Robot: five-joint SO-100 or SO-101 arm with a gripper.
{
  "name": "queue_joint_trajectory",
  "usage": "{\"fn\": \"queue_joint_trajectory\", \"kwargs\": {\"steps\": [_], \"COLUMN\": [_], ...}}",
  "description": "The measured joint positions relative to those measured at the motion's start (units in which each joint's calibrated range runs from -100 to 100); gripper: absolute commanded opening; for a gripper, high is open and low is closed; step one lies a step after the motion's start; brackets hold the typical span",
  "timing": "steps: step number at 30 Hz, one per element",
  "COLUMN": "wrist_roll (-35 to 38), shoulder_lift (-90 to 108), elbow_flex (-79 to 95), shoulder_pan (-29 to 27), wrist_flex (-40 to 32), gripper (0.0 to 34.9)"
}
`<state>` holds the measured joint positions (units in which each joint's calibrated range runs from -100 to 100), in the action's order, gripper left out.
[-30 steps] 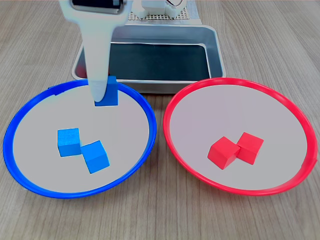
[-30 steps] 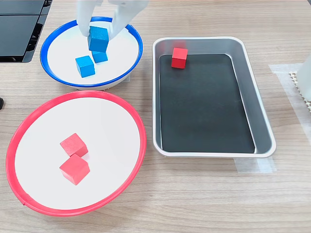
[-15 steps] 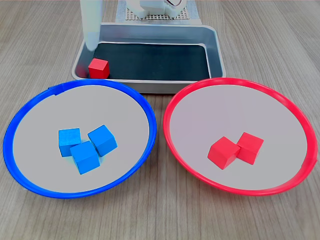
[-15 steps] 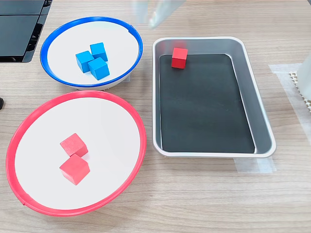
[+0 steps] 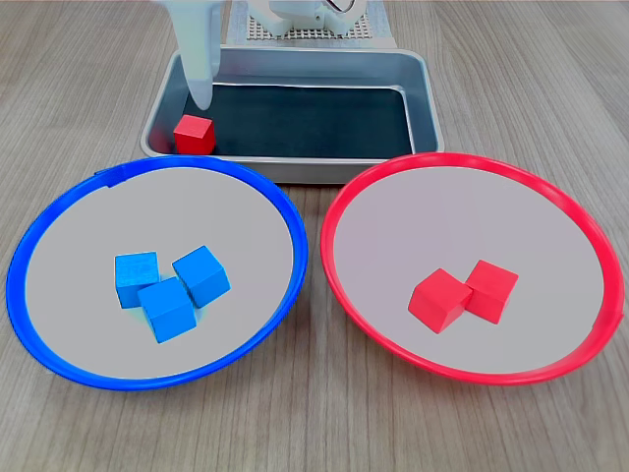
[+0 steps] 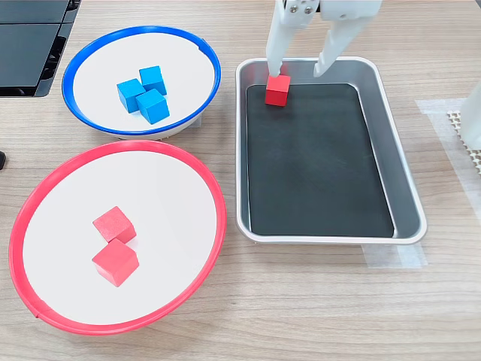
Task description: Move six blocks from tray to matching dishes
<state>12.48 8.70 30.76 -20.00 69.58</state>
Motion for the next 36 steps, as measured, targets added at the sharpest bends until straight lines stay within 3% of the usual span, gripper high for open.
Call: {"fn": "queue_joint_trajectory", "kwargs": {"steps": [15,20,22,23,28,32,36], "wrist_roll": [-2.9,-2.9,-2.9,-2.8,-0.7,1.2,2.1], "shoulder_lift": [-11.3,-12.6,-13.1,-13.4,-13.7,-12.4,-9.8], "elbow_flex": [-6.7,-7.6,-7.6,-7.6,-7.6,-11.3,-22.3], "shoulder_pan": [-2.3,-2.3,-2.3,-2.3,-0.8,2.7,11.5], "wrist_flex": [-3.4,-3.8,-4.5,-4.6,-5.1,0.6,12.2], "gripper": [12.8,8.8,4.3,0.4,0.1,0.0,0.0]}}
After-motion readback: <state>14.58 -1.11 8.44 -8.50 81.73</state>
